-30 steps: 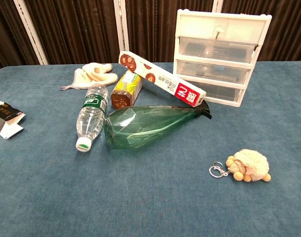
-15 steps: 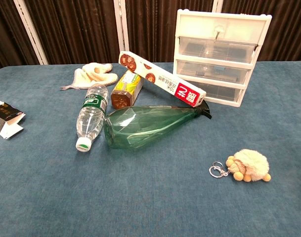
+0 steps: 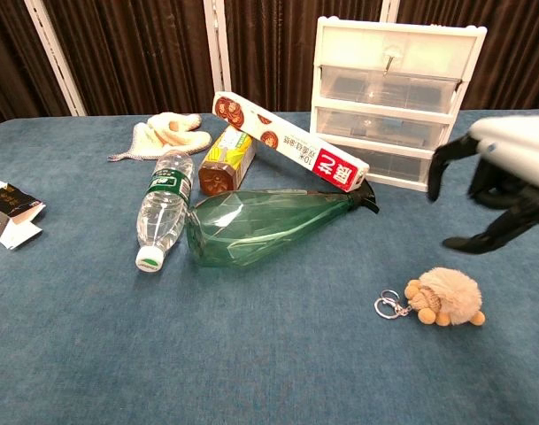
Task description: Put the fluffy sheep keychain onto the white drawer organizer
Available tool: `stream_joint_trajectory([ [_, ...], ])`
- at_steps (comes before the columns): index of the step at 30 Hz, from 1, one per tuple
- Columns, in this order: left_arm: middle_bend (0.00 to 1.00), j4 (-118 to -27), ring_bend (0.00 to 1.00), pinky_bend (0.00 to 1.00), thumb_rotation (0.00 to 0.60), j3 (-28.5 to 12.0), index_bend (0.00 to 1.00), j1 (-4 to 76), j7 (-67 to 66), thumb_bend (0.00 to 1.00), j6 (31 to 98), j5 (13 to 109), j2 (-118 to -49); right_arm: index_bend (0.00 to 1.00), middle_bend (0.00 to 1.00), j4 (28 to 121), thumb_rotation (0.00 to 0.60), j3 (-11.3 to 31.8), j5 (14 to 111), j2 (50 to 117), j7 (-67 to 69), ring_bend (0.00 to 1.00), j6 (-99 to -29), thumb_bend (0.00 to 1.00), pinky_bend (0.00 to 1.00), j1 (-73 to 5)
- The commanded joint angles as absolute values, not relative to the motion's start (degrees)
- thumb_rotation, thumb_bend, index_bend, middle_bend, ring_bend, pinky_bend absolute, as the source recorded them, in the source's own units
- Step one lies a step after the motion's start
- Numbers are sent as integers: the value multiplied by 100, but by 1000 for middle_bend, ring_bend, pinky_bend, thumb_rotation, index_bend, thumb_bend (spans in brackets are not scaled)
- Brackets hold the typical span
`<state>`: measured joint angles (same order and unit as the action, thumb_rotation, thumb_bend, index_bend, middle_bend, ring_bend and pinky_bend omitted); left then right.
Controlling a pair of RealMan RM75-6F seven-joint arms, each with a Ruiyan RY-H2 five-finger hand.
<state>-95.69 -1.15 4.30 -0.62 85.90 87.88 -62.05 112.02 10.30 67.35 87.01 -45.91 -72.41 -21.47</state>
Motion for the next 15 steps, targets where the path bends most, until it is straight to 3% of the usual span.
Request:
stream_joint_trajectory([
  [1, 0, -9567, 0, 0, 600, -114, 0, 434, -55, 73, 8576, 8777, -6206, 461, 1000, 10963, 600, 1159, 6192, 9278, -5085, 1000, -7321, 201, 899, -2416],
  [9, 0, -9577, 0, 0, 600, -109, 0, 454, -43, 77, 8517, 8753, -6203, 477, 1000, 10618, 600, 1101, 5786, 9841, -5324, 1000, -7503, 296, 899, -2584],
  [15, 0, -9592, 0, 0, 600, -106, 0, 445, -36, 77, 8520, 8738, -6195, 473, 1000, 10215, 600, 1041, 5469, 10121, -5306, 1000, -7579, 310, 899, -2633],
])
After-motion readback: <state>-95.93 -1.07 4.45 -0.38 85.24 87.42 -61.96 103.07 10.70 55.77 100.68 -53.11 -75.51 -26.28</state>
